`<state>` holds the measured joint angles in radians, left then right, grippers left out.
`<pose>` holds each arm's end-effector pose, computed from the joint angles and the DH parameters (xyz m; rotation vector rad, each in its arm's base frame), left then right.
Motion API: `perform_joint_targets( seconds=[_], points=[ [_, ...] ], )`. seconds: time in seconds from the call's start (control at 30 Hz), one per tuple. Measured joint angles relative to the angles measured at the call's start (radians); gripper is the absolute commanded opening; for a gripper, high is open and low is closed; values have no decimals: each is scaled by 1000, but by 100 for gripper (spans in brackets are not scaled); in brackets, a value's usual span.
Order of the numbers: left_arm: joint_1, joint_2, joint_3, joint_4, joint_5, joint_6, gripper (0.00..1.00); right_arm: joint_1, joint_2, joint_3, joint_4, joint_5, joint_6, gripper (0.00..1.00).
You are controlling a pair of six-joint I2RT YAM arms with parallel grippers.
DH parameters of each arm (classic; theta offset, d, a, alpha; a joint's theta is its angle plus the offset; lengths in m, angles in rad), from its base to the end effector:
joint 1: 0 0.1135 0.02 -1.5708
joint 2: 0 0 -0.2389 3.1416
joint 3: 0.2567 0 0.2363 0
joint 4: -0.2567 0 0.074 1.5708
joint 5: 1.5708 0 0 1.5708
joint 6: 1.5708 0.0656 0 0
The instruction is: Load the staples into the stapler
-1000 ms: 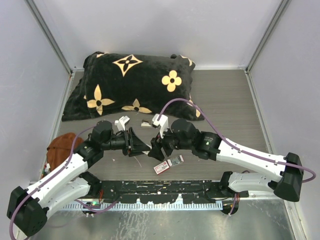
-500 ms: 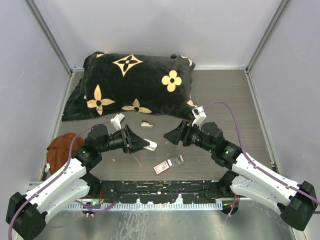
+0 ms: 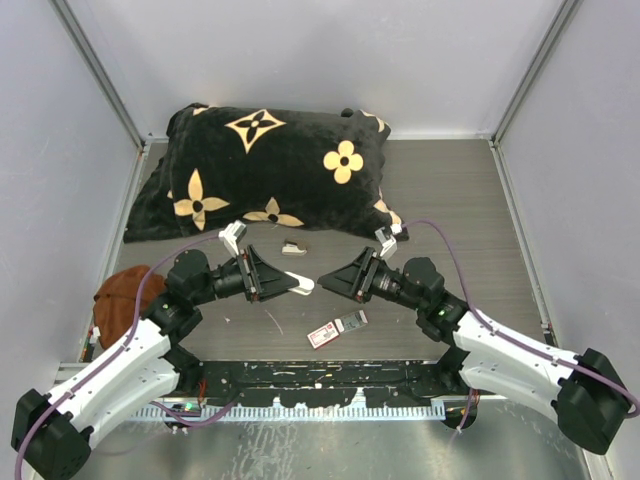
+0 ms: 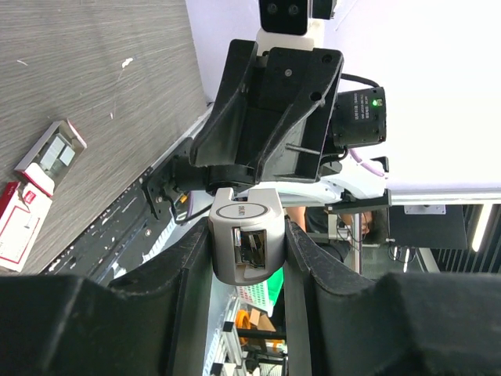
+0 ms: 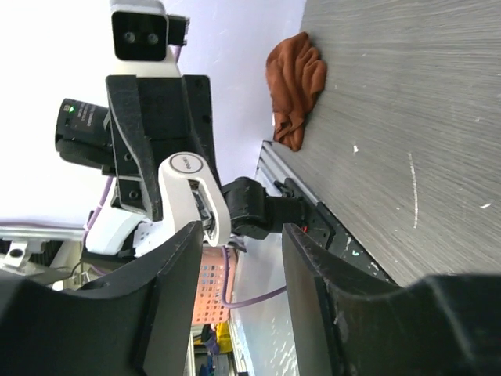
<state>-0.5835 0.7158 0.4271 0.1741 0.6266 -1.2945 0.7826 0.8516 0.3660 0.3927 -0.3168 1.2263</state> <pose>0.1476 -0.1435 0.2482 -0.1544 2.0735 -1.8193 0.1476 0.1756 0.2270 0.1545 1.9936 1.6910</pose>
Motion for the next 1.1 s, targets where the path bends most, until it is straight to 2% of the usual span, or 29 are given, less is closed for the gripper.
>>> perform_joint_targets(
  seconds=[0.13, 0.27, 1.1],
  points=[
    [0, 8, 0, 18, 6, -1, 0, 8, 23, 1, 43, -37, 14, 41],
    [0, 17, 0, 29, 8, -2, 0, 13, 45, 1, 58, -58, 23, 38],
    [0, 22, 1, 75, 34, -8, 0, 29, 122, 2, 213, -113, 76, 29]
  ],
)
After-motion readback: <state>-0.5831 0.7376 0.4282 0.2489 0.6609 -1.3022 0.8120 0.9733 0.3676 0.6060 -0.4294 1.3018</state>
